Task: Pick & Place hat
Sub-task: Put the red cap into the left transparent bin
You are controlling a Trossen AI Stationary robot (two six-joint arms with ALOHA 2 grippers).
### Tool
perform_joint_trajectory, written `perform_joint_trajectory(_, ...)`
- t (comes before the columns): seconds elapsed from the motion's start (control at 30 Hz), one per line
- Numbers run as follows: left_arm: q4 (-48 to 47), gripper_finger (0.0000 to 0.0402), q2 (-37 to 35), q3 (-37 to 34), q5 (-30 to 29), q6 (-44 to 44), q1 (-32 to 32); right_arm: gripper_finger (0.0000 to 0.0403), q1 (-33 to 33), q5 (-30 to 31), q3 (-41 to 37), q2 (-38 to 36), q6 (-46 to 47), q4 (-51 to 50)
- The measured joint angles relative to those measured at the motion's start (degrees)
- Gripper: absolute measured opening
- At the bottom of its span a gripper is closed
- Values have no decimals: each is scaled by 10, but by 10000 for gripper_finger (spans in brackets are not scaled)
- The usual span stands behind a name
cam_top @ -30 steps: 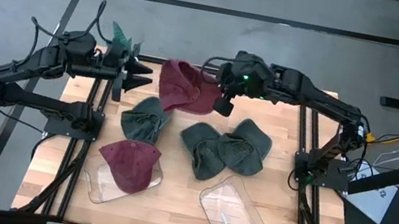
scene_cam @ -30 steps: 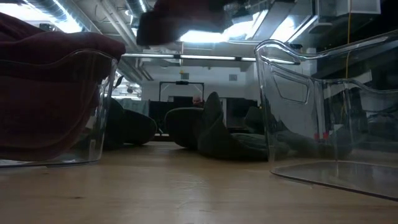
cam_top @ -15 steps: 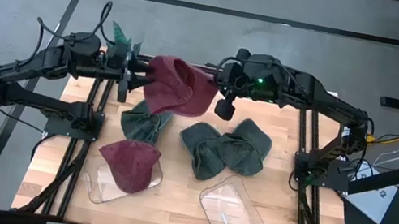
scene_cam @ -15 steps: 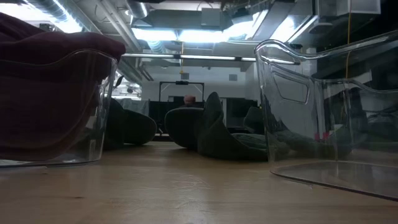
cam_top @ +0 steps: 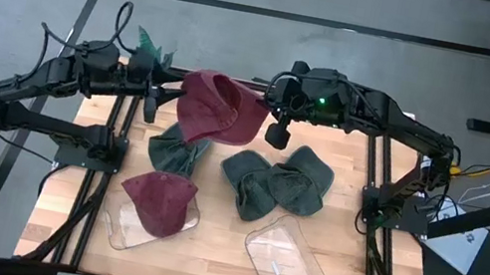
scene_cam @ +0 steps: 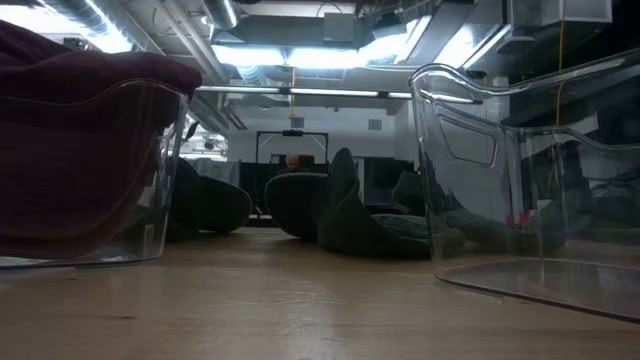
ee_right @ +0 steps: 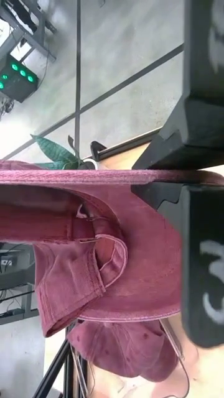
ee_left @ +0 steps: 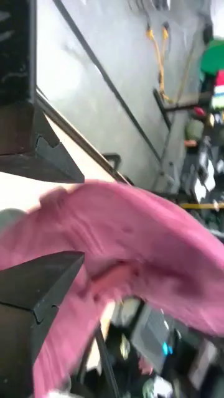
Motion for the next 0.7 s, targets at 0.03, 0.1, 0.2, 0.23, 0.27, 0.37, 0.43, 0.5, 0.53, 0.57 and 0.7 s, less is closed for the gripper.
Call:
perform_joint_trajectory(0.03, -5, 184, 0, 0, -9, -1, 0, 17, 0, -1, 0, 0, 0, 0)
perform_joint_trajectory(0.1, -10, 184, -1, 0, -20, -7, 0, 17, 0, -10, 0, 0, 0, 4)
perform_joint_trajectory(0.2, -10, 184, 1, 0, -19, -12, 0, 17, 0, -16, 0, 0, -5, 18)
perform_joint_trajectory(0.23, -10, 184, 1, 0, -20, -13, 0, 17, 0, -21, 0, 0, -6, 23)
perform_joint_trajectory(0.27, -10, 184, 2, 0, -19, -15, 0, 17, 0, -27, 0, 0, -7, 28)
perform_joint_trajectory(0.37, -10, 184, 5, 0, -18, -32, 0, 17, 0, -33, 0, 0, -15, 36)
perform_joint_trajectory(0.43, -10, 184, 9, 0, -4, -40, 0, 17, 0, -33, 0, 0, -20, 39)
perform_joint_trajectory(0.5, -7, 184, 14, 0, 16, -41, 0, 17, 0, -35, 0, 0, -20, 40)
perform_joint_trajectory(0.53, -3, 184, 17, 0, 23, -42, 0, 17, 0, -35, 0, 0, -20, 40)
perform_joint_trajectory(0.57, 4, 184, 19, 0, 31, -47, 0, 17, 0, -35, 0, 0, -20, 40)
perform_joint_trajectory(0.7, 20, 167, 30, 0, 48, -63, 0, 17, 0, -35, 0, 0, -20, 40)
